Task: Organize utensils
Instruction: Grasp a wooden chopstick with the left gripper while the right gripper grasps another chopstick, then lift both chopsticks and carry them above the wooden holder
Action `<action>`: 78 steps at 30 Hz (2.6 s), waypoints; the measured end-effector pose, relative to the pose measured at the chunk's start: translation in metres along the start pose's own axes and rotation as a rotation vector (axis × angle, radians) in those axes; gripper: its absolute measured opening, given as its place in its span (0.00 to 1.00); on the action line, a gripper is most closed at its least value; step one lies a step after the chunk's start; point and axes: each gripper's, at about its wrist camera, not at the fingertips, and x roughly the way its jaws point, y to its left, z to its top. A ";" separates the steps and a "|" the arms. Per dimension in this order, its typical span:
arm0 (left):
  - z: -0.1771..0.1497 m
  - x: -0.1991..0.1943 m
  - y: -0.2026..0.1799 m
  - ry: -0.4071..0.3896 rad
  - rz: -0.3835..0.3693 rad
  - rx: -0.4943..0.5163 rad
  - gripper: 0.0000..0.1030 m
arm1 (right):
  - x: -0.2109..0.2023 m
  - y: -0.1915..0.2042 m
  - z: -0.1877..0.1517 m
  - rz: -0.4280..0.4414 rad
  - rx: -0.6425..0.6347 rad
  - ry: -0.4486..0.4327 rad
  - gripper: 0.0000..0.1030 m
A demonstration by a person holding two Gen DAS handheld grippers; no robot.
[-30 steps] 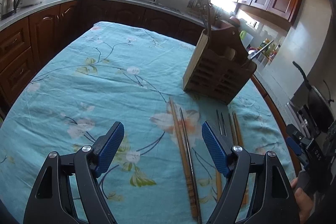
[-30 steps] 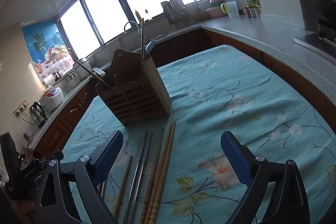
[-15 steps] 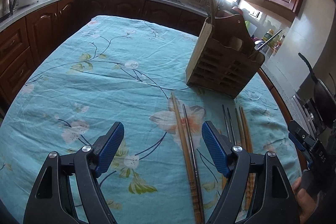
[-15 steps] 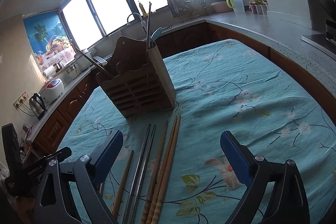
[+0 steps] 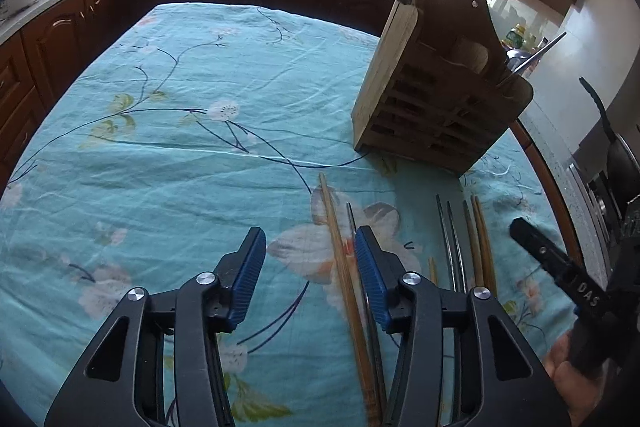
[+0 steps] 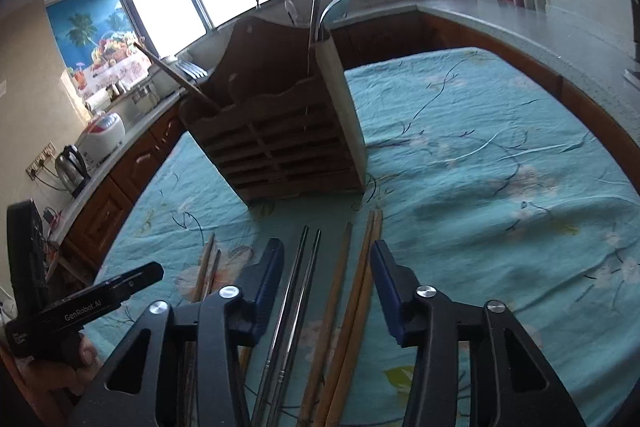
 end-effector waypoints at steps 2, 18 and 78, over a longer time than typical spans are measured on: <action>0.004 0.007 -0.002 0.013 -0.003 0.008 0.42 | 0.011 0.000 0.001 -0.002 -0.001 0.034 0.33; 0.028 0.060 -0.015 0.108 0.006 0.066 0.23 | 0.065 0.002 0.008 -0.080 -0.064 0.175 0.16; 0.036 -0.168 -0.029 -0.327 -0.228 0.081 0.04 | -0.139 0.031 0.064 0.116 -0.057 -0.268 0.05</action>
